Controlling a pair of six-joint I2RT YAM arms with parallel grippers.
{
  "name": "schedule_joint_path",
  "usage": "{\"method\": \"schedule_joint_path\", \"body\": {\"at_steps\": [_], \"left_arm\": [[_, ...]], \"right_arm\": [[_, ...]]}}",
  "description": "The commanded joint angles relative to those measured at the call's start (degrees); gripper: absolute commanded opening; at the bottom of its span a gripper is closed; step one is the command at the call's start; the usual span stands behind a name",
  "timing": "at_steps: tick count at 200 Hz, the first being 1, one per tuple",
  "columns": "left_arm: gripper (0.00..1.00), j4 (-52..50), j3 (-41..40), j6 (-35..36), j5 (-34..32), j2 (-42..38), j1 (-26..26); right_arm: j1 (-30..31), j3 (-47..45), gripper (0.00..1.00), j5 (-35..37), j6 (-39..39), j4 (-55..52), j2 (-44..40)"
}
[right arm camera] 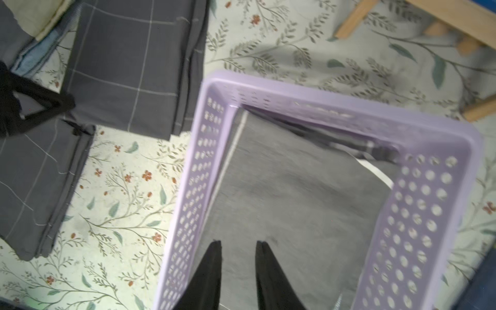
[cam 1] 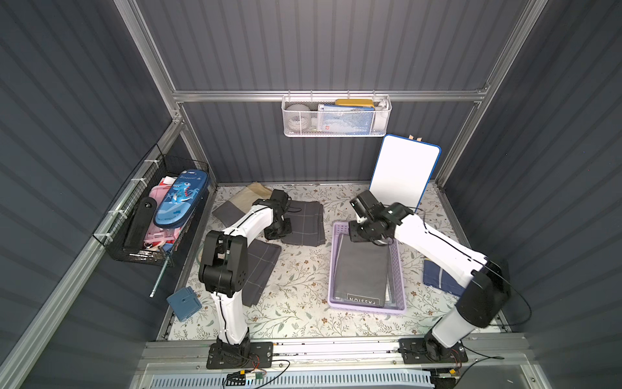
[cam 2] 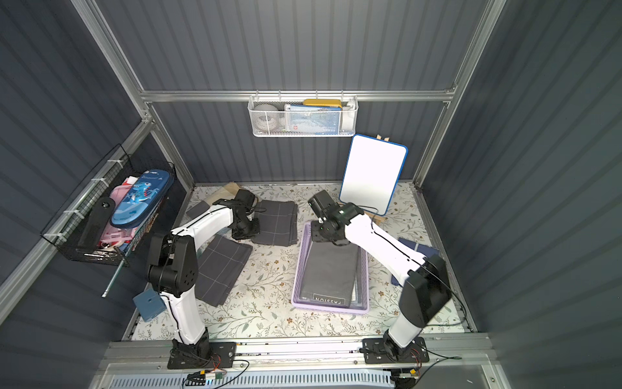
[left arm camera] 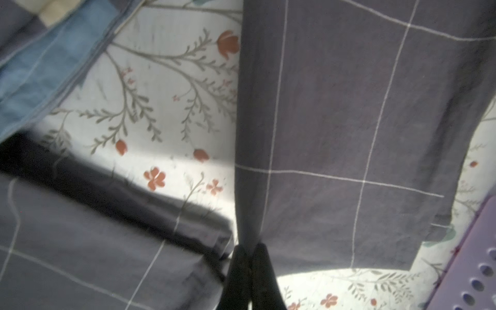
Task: Put the folded pillowcase in the basket
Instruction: Pick up the pillowcase from the center of the board.
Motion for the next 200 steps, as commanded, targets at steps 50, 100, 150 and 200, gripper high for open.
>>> {"method": "schedule_joint_path", "body": {"at_steps": [50,100,150,200], "left_arm": [[0.0,-5.1,-9.62,1.67,-0.52,-6.77,0.13],[0.0,-3.36,-12.16,1.3,0.52,-6.85,0.07],[0.0,-3.47,-12.7,1.35,0.59,-8.0,0.07],[0.01,-2.75,-12.29,0.53,0.95,-8.22,0.1]], "right_arm": [[2.07,26.02,0.57,-5.98,-3.75,-1.55,25.53],[1.42,40.9,0.67,-5.7,-7.56,-2.37,39.14],[-0.12,52.38,0.69,-9.25,-10.08,-2.75,49.32],[-0.17,57.14,0.72,-8.8,-10.69,-1.86,55.55]]}}
